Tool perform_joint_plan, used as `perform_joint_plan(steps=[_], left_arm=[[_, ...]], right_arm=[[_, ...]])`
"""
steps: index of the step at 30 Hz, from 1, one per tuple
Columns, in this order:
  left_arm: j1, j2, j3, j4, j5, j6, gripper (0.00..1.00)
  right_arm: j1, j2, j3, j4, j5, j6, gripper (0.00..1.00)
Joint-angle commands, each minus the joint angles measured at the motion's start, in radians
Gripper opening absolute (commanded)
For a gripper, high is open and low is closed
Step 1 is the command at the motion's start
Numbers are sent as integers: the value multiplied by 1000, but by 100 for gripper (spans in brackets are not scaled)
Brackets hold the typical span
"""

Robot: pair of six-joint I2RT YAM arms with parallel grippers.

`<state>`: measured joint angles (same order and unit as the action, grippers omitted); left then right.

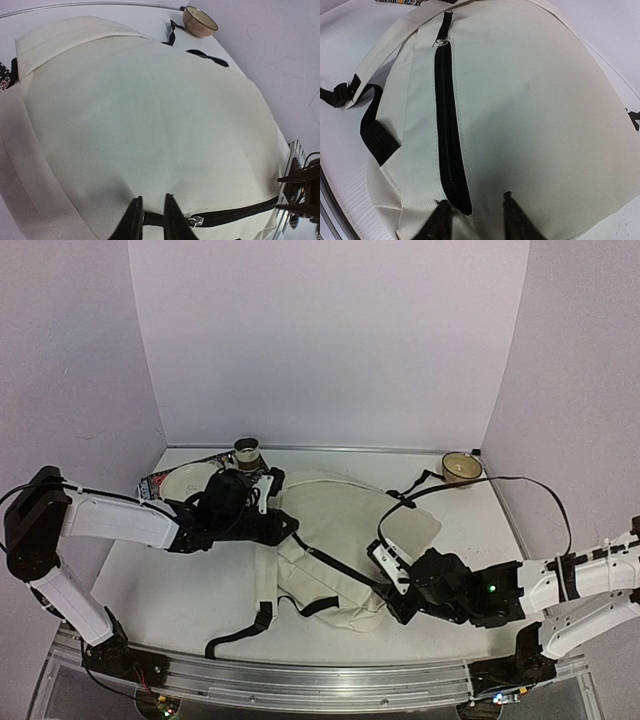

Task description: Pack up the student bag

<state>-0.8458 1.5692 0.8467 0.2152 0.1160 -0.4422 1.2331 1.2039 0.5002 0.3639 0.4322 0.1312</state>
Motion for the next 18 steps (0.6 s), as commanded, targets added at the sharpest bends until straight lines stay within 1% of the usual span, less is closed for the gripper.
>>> perform_joint_plan(steps=[1,3,6,8,10,14,18], left_arm=[[7,-110,-16,20,-27,-10,25],[11,-140,-25,16,-49,-13,34],[29,-199,-36,-18,-132,-26,47],[59,-228,-28,-85,-214,-38,55],[93,-254,-17,-138,-264,-43,62],[191,-314,-7,-241,-337,-72,81],[319,-399,-10,-338,-378,-99,95]], right_arm=[[2,55,157,-124,50,8,54],[-1,84,207,-160,91,6,65],[-37,118,281,-219,121,9,75],[-90,132,328,-252,115,26,81],[-168,135,352,-256,84,41,87],[-358,138,387,-256,33,94,93],[-518,90,378,-257,40,152,98]])
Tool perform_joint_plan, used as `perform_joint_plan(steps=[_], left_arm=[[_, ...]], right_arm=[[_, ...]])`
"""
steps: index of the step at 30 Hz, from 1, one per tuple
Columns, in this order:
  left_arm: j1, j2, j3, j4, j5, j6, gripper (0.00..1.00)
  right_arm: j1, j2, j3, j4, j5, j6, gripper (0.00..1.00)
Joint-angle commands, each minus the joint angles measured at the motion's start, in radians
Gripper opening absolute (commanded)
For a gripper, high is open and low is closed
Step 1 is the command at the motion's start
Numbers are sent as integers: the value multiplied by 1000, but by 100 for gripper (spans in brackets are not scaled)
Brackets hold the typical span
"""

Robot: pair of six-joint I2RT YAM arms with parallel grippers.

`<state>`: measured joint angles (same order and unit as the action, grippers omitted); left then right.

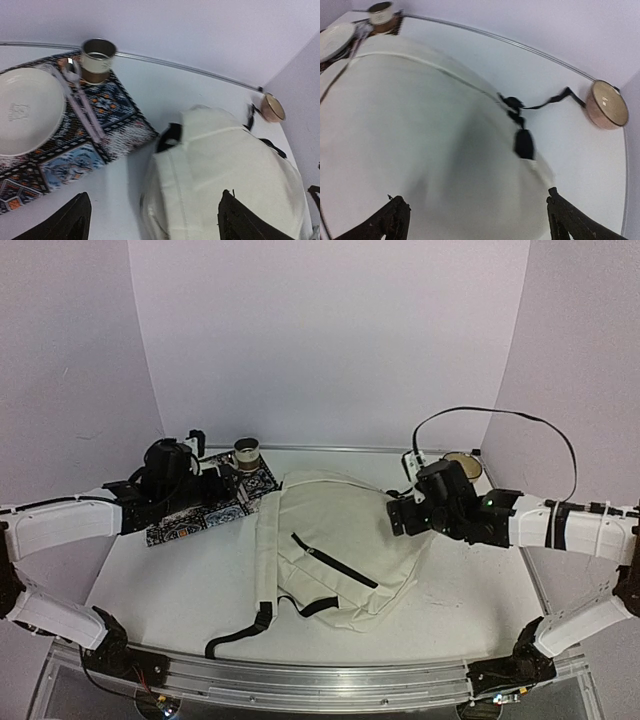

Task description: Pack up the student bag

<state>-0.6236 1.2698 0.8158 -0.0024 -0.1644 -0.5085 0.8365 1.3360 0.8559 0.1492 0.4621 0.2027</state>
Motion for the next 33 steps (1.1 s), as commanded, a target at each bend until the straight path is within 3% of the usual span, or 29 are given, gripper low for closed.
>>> perform_joint_plan(steps=[1,5,9,21,27,33], left_arm=[[129,-130,18,-144,-103,-36,97],[210,-272,0,-218,-166,-41,99],[220,-425,-13,-290,-253,-11,99],[220,-813,21,-376,-219,156,99],[220,-894,-18,-374,-284,163,99],[219,-868,-30,-365,-282,163,99]], right_arm=[[-161,-72,7,-42,15,96,98],[-265,-213,-66,-52,63,123,98],[-284,-421,-141,-93,159,108,98],[-284,-917,-240,-298,225,80,98],[-283,-1008,-260,-317,239,66,98],[-284,-1016,-259,-333,237,63,98]])
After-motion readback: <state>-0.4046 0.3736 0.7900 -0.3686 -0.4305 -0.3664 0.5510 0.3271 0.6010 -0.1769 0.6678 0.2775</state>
